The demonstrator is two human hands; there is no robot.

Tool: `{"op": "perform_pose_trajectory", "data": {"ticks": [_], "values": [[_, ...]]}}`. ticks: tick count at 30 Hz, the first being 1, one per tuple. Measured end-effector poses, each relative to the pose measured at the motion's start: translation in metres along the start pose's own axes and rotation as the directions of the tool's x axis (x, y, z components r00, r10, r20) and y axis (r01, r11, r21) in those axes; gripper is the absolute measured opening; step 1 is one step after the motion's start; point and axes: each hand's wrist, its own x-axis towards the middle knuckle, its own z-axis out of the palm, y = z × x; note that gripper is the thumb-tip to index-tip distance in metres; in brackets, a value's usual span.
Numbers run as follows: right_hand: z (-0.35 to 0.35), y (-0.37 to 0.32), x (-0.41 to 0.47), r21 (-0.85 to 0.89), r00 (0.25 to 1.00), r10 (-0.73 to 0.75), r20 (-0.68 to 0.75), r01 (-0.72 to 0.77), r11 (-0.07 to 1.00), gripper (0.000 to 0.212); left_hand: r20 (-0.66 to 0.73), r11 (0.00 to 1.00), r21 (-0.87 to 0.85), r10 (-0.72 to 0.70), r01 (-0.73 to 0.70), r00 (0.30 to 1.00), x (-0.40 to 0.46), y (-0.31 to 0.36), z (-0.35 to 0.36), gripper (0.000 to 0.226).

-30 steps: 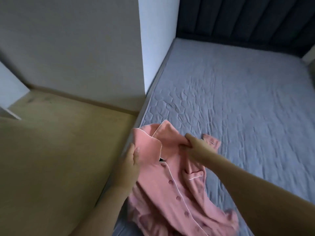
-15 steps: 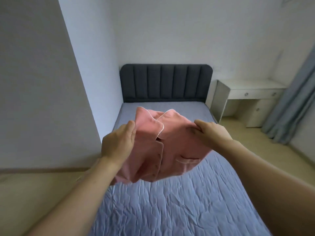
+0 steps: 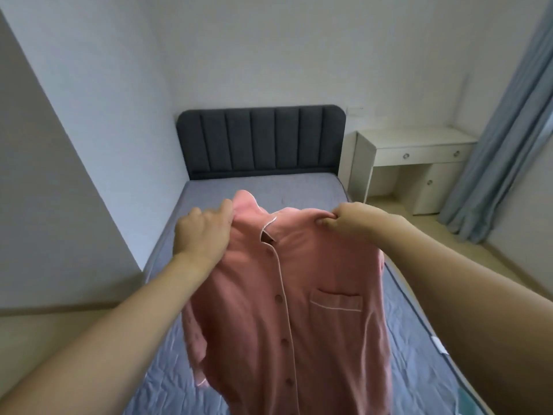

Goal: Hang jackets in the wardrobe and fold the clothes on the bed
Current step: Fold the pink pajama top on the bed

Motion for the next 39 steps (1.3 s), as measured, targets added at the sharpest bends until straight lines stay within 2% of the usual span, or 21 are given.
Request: {"op": "perform_pose_trajectory", "data": {"ticks": [4,8,11,13,14,16,17,18,19,21,23,26,28,29,30,31,32,33,34,36,39], "values": [[0.089,0.061,0.083,-0.114,0.992,0.09,0.084,-0.08,0.99,0.049,0.185,0.999,0.002,0.037,-0.038,0.982,0.002,0.076,0.121,0.018],[0.25,0.124,0.168,-0.18,0.983,0.176,-0.059,-0.183,0.966,0.043,0.41,0.995,-0.067,0.098,-0.077,0.907,-0.021,0.165,0.288,0.026],[0.414,0.155,0.201,-0.139,0.955,0.243,-0.171,-0.267,0.953,0.038,0.548,0.987,-0.15,0.039,0.053,0.835,-0.079,0.222,0.422,0.03],[0.531,0.165,0.205,-0.084,0.966,0.24,-0.094,-0.248,0.965,0.053,0.703,0.95,-0.224,0.005,0.216,0.711,-0.141,0.251,0.506,0.038],[0.586,0.167,0.201,-0.068,0.979,0.205,0.002,-0.204,0.977,0.06,0.805,0.936,-0.21,0.002,0.281,0.593,-0.176,0.26,0.541,0.048],[0.682,0.166,0.189,-0.064,0.974,0.089,0.208,-0.078,0.995,0.067,0.935,0.945,-0.126,0.012,0.302,0.354,-0.251,0.267,0.596,0.065],[0.721,0.168,0.188,-0.061,0.966,0.055,0.251,-0.041,0.997,0.068,0.954,0.955,-0.094,0.005,0.281,0.301,-0.284,0.269,0.62,0.067],[0.754,0.17,0.19,-0.042,0.967,0.043,0.25,-0.033,0.999,0.069,0.954,0.961,-0.077,-0.006,0.265,0.301,-0.312,0.271,0.641,0.067],[0.779,0.172,0.196,-0.019,0.976,0.042,0.216,-0.038,0.999,0.069,0.934,0.964,-0.077,-0.02,0.254,0.357,-0.335,0.273,0.66,0.067],[0.816,0.173,0.213,-0.002,0.997,0.036,0.071,-0.036,0.999,0.072,0.825,0.979,-0.059,-0.062,0.196,0.561,-0.364,0.277,0.686,0.068],[0.836,0.173,0.224,-0.028,0.996,0.031,-0.089,-0.034,0.999,0.074,0.713,0.978,-0.055,-0.102,0.2,0.693,-0.374,0.283,0.698,0.075],[0.839,0.175,0.225,-0.057,0.986,0.022,-0.167,-0.032,0.998,0.075,0.635,0.947,-0.182,-0.091,0.263,0.767,-0.372,0.28,0.7,0.071],[0.837,0.175,0.221,-0.075,0.988,0.018,-0.156,-0.03,0.997,0.078,0.651,0.844,-0.309,-0.148,0.439,0.744,-0.367,0.267,0.691,0.068],[0.835,0.173,0.219,-0.087,0.989,0.023,-0.148,-0.036,0.996,0.08,0.63,0.731,-0.375,-0.25,0.57,0.735,-0.363,0.255,0.687,0.064],[0.833,0.17,0.216,-0.093,0.99,0.032,-0.135,-0.045,0.995,0.081,0.624,0.536,-0.45,-0.383,0.714,0.681,-0.362,0.239,0.685,0.051],[0.83,0.167,0.212,-0.09,0.991,0.048,-0.123,-0.059,0.994,0.08,0.689,0.247,-0.514,-0.452,0.821,0.567,-0.362,0.22,0.68,0.031],[0.826,0.162,0.207,-0.072,0.99,0.07,-0.121,-0.079,0.994,0.075,0.801,-0.073,-0.526,-0.378,0.848,0.464,-0.365,0.201,0.677,0.018],[0.823,0.156,0.201,-0.041,0.988,0.091,-0.124,-0.096,0.994,0.066,0.891,-0.277,-0.448,-0.223,0.85,0.396,-0.371,0.186,0.676,0.019],[0.822,0.15,0.192,0.005,0.987,0.103,-0.127,-0.103,0.995,0.057,0.938,-0.354,-0.342,-0.081,0.87,0.336,-0.377,0.176,0.67,0.022],[0.819,0.135,0.171,0.106,0.987,0.116,-0.109,-0.105,0.989,0.051,0.965,-0.229,-0.223,0.085,0.947,0.248,-0.386,0.171,0.664,0.022],[0.806,0.12,0.152,0.064,0.997,0.079,-0.023,-0.078,0.995,0.061,0.971,0.055,-0.193,0.153,0.98,0.182,-0.39,0.17,0.647,0.027]]}}
